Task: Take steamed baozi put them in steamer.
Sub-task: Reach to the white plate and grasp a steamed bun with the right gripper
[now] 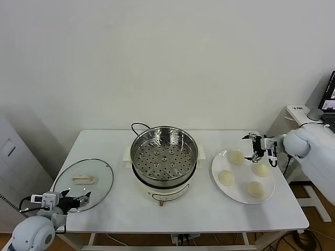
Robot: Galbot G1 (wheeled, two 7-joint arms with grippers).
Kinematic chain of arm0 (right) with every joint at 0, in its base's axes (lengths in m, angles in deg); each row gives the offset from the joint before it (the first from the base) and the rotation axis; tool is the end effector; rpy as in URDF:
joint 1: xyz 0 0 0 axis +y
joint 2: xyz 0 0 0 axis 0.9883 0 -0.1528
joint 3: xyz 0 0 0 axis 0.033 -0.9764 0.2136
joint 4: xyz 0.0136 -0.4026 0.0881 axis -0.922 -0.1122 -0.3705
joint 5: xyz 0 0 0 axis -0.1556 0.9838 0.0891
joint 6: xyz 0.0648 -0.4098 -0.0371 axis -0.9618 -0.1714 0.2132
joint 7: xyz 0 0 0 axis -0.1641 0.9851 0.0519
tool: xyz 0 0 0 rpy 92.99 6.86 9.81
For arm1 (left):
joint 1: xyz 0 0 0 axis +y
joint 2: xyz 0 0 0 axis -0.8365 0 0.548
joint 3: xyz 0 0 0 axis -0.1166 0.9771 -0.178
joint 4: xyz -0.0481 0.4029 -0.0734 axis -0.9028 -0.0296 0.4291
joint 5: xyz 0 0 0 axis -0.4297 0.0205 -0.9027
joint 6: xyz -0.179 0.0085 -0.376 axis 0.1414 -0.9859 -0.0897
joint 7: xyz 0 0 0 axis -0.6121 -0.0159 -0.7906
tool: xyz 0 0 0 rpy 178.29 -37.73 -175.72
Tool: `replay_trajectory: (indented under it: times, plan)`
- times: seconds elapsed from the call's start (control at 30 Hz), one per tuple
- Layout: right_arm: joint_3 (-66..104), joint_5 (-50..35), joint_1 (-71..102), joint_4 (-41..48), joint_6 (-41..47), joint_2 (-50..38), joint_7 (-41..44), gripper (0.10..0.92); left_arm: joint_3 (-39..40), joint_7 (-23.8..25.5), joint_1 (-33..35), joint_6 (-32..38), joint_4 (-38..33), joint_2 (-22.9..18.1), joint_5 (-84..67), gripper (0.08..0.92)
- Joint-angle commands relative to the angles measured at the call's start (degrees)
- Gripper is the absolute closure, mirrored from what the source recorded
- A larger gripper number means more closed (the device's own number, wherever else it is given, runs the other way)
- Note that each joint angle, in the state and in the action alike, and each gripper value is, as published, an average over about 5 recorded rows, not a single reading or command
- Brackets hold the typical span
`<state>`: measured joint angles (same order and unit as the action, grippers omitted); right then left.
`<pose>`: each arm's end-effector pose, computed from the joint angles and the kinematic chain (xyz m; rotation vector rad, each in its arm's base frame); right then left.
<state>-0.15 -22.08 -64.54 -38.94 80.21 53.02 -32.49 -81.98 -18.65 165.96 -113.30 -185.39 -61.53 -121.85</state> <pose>0.6329 -0.2864 -0.2106 1.1680 -1.6854 1.5920 0.3031 0.1817 -0.3291 -0.0035 -2.4413 -0.1593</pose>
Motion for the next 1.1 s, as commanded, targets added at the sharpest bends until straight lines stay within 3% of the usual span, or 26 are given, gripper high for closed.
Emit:
replay_trajectory:
  times: [0.03, 0.9, 1.1]
  plan:
    - [-10.37, 5.16, -10.55, 14.66, -3.47, 9.42, 7.23, 0.203, 0.17, 0.10, -0.21, 0.05, 0.90, 0.10, 0.03, 0.177]
    - [2.85, 18.27, -2.91, 28.91, -5.84, 20.39, 1.65, 0.205, 0.92, 0.40, -0.06, 0.35, 1.85, 0.16, -0.03, 0.177]
    - [4.36, 18.95, -2.58, 29.08, -5.29, 20.62, 1.83, 0.282, 0.92, 0.44, 0.28, 0.44, 1.68, 0.22, -0.04, 0.177]
